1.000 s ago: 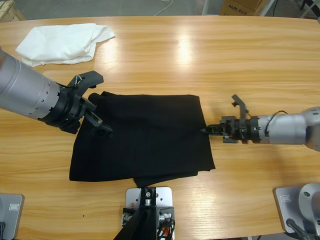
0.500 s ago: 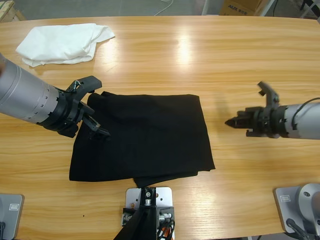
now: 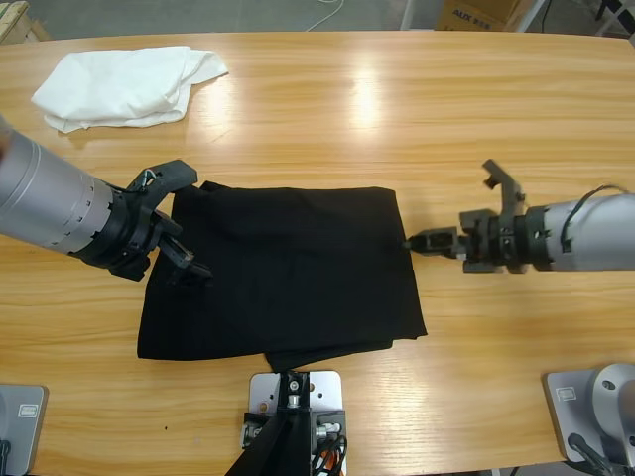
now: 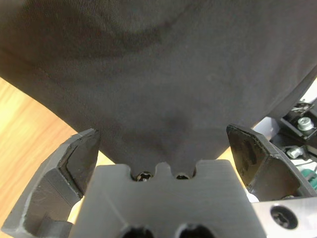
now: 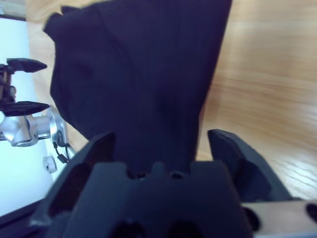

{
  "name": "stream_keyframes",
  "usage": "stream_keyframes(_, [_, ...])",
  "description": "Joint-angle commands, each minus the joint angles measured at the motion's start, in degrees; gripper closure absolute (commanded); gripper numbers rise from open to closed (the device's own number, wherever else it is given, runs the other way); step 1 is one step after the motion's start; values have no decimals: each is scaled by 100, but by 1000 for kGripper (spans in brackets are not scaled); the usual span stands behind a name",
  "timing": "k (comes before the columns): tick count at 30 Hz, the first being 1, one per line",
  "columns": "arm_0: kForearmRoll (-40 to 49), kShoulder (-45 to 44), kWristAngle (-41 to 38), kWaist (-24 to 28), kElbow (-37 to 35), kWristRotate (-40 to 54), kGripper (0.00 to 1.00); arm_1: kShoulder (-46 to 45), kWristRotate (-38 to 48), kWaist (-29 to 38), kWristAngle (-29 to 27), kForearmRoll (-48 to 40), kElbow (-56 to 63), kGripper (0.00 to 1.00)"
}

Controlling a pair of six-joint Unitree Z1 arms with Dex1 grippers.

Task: Fold clothes

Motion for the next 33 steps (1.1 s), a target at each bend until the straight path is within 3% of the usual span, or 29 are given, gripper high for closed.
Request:
stream_keyframes(1, [-31,-155,-76,-60,228,-140,9,804,82,-86,273,-1216,684,95])
stream_keyframes(12, [-101,-30,-76,-60,228,-133,9,1621,82,-97,719,-2300,849,225])
stream_keyframes(21, [-128,-21,-76,-60,263,-133,9,2312,75,-85,733,-3083,1032,229])
stream_keyframes(23, [-128,-21,-76,-60,263,-133,9,2550,72,-74,740,-3417,1169,334])
stream_keyframes(26, [-124,-21,-76,-60,263,-133,9,2901,47,-67,756,-4088,1450,634])
stream_keyframes(28, [-128,-21,-76,-60,263,-133,9,3119,47,-67,802,-4526,1619,695])
stream_keyframes(33, [-128,-21,-76,-60,293,-133,8,3476,30,-65,881,-5334,1911,1000])
